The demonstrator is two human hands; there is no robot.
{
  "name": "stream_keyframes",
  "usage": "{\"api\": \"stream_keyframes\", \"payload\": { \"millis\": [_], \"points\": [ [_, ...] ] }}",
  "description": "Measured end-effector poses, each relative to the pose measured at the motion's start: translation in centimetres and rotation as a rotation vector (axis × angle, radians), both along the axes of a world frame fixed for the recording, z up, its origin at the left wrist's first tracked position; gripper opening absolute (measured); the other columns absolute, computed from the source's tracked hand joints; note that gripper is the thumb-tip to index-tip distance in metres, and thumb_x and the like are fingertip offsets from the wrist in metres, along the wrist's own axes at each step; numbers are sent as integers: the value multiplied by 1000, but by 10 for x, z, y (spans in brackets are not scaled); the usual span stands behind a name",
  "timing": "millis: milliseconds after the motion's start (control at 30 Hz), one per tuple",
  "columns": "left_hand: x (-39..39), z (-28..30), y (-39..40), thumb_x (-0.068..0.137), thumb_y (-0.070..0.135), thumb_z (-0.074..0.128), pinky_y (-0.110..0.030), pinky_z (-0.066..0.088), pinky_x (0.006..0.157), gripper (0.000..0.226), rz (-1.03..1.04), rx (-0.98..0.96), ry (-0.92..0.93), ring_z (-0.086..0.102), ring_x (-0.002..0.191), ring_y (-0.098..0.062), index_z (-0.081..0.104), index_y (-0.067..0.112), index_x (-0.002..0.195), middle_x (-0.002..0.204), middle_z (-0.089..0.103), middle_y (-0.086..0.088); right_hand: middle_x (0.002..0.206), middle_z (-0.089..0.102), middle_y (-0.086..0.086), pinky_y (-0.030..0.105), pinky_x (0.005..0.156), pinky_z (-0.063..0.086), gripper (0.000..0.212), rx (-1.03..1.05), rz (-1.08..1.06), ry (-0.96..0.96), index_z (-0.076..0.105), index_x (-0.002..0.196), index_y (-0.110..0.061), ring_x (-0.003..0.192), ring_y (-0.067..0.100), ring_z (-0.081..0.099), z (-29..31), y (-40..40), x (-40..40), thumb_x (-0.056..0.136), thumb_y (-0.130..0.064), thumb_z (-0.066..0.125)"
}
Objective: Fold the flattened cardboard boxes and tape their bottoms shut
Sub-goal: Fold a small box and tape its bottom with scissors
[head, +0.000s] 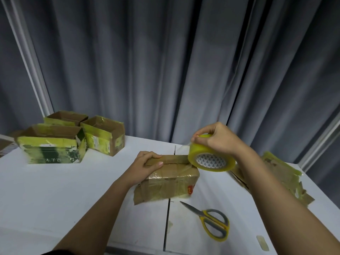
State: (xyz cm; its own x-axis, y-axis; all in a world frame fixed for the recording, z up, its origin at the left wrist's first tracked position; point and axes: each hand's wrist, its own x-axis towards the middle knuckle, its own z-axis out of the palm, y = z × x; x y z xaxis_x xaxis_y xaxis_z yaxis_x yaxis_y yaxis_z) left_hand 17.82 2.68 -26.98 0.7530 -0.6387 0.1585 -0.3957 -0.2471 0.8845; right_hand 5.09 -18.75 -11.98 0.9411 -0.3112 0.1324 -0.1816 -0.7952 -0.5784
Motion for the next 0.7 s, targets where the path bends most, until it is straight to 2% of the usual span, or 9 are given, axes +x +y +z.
{"api": "stream_keyframes", "payload": {
  "millis": [67,133,267,467,633,700],
  "points": [
    [2,-1,-3,87,33,64,-17,29,105,20,14,-24,15,40,117,6,62,44,104,124,44,8,97,66,-20,40,86,54,12,-45,-11,29,71,80,-50,92,12,61,0,-4,1,74,-58,66],
    [3,-1,-7,89,29,63,-21,26,107,20,27,-39,51,38,122,-3,63,44,103,126,42,7,97,66,-20,40,84,55,16,-80,-16,61,71,80,-49,91,11,61,-1,-6,2,72,-62,66],
    [2,-1,-13,89,25,64,-30,23,113,23,87,-41,69,34,125,-12,63,45,99,123,41,8,92,67,-17,39,78,58,27,-59,13,116,73,81,-45,83,12,65,1,-1,9,69,-69,66],
    [-4,0,-14,89,14,62,-31,24,113,26,134,-124,122,35,126,-14,66,40,96,121,44,5,79,72,-11,31,72,58,19,30,148,97,77,77,-34,78,10,68,18,25,32,74,-52,74],
    [-3,0,-11,88,24,62,-34,30,111,22,98,-109,93,37,125,-16,61,40,102,126,43,3,85,72,-12,25,66,56,18,26,208,185,78,82,-32,81,12,66,7,35,46,78,-49,73],
    [-1,-1,-10,92,18,58,-38,29,112,26,99,-82,77,36,127,-19,55,38,109,129,41,2,85,71,-13,26,67,56,18,8,199,191,78,82,-31,80,12,65,3,36,50,79,-49,72]
  ]
}}
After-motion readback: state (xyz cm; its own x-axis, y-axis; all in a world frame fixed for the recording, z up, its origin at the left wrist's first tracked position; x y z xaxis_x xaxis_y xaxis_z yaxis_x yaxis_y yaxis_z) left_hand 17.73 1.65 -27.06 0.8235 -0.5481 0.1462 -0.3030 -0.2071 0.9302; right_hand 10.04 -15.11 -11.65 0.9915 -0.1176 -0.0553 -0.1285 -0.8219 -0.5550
